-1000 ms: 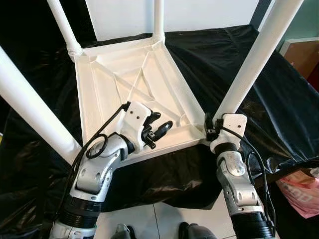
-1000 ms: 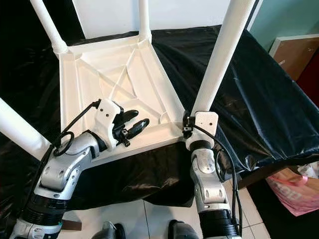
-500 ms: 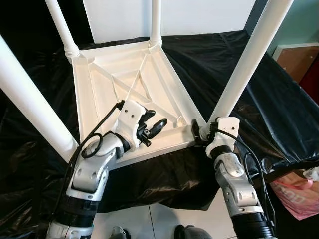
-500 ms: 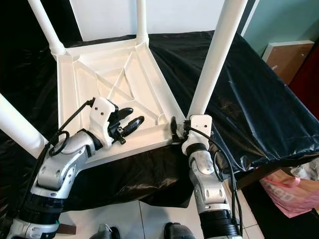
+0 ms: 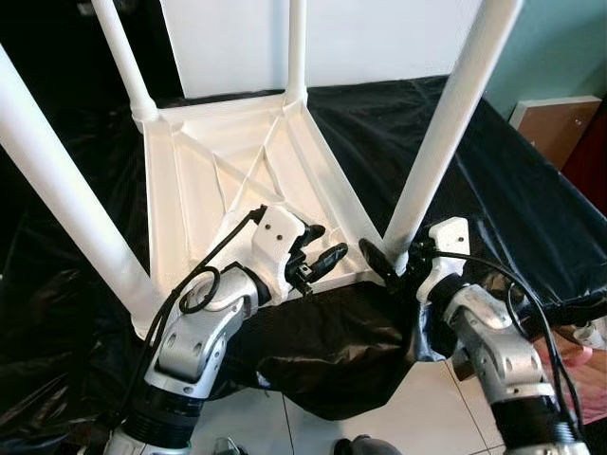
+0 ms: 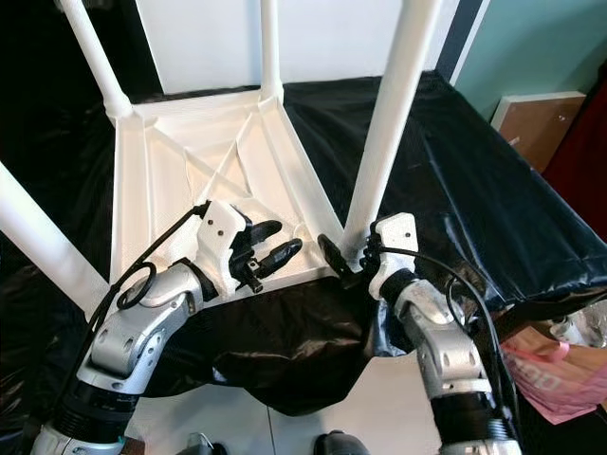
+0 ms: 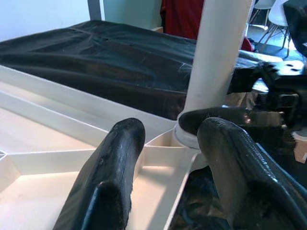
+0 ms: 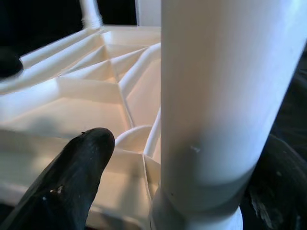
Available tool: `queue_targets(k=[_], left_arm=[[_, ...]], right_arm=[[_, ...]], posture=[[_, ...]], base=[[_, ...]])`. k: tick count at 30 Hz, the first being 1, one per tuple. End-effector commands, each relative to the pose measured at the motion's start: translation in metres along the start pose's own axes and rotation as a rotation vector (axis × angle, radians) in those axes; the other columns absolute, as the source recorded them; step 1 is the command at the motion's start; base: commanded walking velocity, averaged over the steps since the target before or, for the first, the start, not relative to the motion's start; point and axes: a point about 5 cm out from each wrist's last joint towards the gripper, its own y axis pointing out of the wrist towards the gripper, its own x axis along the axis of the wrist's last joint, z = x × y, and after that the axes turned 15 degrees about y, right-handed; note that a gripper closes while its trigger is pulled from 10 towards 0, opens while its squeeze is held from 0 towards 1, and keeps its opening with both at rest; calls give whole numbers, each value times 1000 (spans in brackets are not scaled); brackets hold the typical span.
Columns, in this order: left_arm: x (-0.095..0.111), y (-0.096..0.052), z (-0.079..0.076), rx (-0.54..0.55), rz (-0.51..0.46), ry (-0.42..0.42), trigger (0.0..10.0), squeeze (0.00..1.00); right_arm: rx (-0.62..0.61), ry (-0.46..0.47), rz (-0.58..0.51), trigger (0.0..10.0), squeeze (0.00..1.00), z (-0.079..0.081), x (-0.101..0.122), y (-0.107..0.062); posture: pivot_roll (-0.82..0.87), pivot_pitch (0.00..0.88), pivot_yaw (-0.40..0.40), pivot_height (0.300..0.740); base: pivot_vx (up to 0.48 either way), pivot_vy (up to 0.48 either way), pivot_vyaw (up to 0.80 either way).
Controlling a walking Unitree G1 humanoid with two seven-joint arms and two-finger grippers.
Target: Building children table
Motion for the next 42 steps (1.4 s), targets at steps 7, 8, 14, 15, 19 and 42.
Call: queue_targets(k=[7, 8, 14, 15, 19, 42], left_arm=[[1, -1, -5, -69, -11, -2, 10000, 0], [1, -1, -6, -68, -11, -4, 10000, 0], [1, -2, -8, -64, -9, -3, 10000, 0], [1, -3, -8, -59, -8, -1, 10000, 0], [2, -5, -7, -45, -3, 0, 10000, 0], [-1, -11, -7, -26, 17, -14, 10000, 0]], right_arm=[[42, -26, 68, 2510, 0, -14, -9, 2], [44, -24, 78, 0, 0, -16, -10, 3], [32, 25, 77, 0, 0, -20, -13, 2], [22, 35, 71, 0, 0, -21, -14, 2], [-13, 48, 56, 0, 0, -22, -14, 1], [-328, 28, -23, 10000, 0, -17, -16, 4]], posture=[[-143, 49, -34, 740], [-139, 53, -34, 740], [-127, 55, -34, 740], [-118, 56, -37, 740], [-111, 65, -39, 740], [-111, 75, -36, 740]], base=[[0, 0, 0], [0, 0, 0], [0, 0, 0], [0, 0, 0], [0, 0, 0], [0, 0, 0]])
